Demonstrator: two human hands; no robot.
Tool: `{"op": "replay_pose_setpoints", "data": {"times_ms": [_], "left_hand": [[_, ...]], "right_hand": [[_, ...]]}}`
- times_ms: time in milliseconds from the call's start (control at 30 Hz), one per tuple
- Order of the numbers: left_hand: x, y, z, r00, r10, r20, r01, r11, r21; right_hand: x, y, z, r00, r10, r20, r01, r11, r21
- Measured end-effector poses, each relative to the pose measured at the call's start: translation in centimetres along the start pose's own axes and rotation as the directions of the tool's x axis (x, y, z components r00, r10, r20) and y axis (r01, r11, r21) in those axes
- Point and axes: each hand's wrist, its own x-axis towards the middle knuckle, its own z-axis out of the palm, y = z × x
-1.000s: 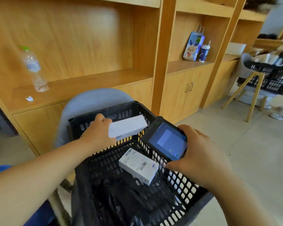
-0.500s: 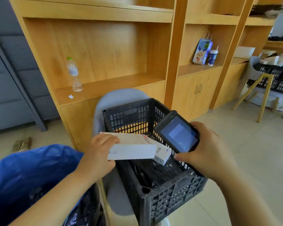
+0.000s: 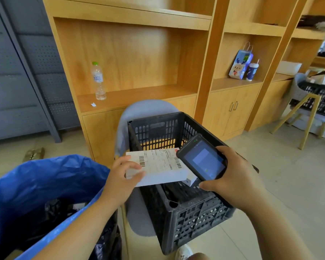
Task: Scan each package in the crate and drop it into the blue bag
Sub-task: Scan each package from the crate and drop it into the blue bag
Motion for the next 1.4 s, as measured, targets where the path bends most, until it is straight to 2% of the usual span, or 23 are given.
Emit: {"op": "replay_pose_setpoints", "data": {"times_ms": [133, 200, 267, 333, 367, 433, 567, 633, 767, 867, 933, 1133, 1400], "left_hand": [[0.5, 0.2, 0.6, 0.986, -0.080, -0.144, 0.067, 0.994, -0.091], [0.7, 0.4, 0.6, 0.959, -0.230, -0.168, 0.197, 0.961, -0.192], [1.0, 0.5, 0.4, 0.903, -0.424, -0.072, 0.375, 0.859, -0.349], [1.3, 0.3, -0.1, 0.829, -0.549, 0.107, 0.527, 0.703, -0.478], [1.3, 0.4, -0.4, 0.799, -0.568, 0.197, 0.577, 0.634, -0.515], [1.1, 0.3, -0.9, 0.763, -0.558, 0.326, 0.636, 0.560, -0.531], [0.5, 0.1, -1.0, 0.756, -0.540, 0.369, 0.638, 0.486, -0.597], [0.4, 0.1, -1.0, 0.788, -0.526, 0.321, 0.594, 0.508, -0.624], [0.5, 0.4, -1.3, 0.886, -0.457, 0.082, 0.402, 0.664, -0.630], [0.5, 0.7, -2.0, 0.933, -0.346, -0.100, 0.255, 0.830, -0.496], [0.4, 0.9, -2.3, 0.947, -0.272, -0.168, 0.187, 0.897, -0.401], [0.3, 1.1, -2.9, 0.952, -0.173, -0.252, 0.092, 0.948, -0.304], [0.1, 1.3, -3.2, 0.953, -0.144, -0.265, 0.058, 0.951, -0.305]], "right_hand": [[0.1, 0.0, 0.1, 0.999, 0.014, 0.036, -0.014, 1.000, -0.001], [0.1, -0.1, 0.1, 0.999, 0.013, 0.048, -0.013, 1.000, 0.004], [0.1, -0.1, 0.2, 0.998, 0.011, 0.055, -0.012, 1.000, 0.017], [0.1, 0.0, 0.2, 0.998, 0.014, 0.056, -0.015, 1.000, 0.022], [0.1, -0.1, 0.2, 0.998, 0.017, 0.058, -0.019, 1.000, 0.022], [0.0, -0.1, 0.2, 0.998, 0.017, 0.067, -0.019, 1.000, 0.023], [-0.1, -0.6, 0.2, 0.995, -0.007, 0.097, 0.006, 1.000, 0.009], [-0.2, -1.0, 0.1, 0.993, -0.015, 0.121, 0.018, 1.000, -0.026], [-0.4, -1.7, 0.0, 0.986, -0.042, 0.161, 0.059, 0.993, -0.101], [-0.4, -2.4, -0.1, 0.977, -0.091, 0.192, 0.120, 0.982, -0.147], [-0.4, -2.8, -0.2, 0.972, -0.109, 0.210, 0.146, 0.975, -0.170], [-0.3, -3.4, -0.5, 0.963, -0.135, 0.233, 0.188, 0.957, -0.223], [-0.7, -3.5, -0.8, 0.963, -0.141, 0.229, 0.196, 0.952, -0.234]]}}
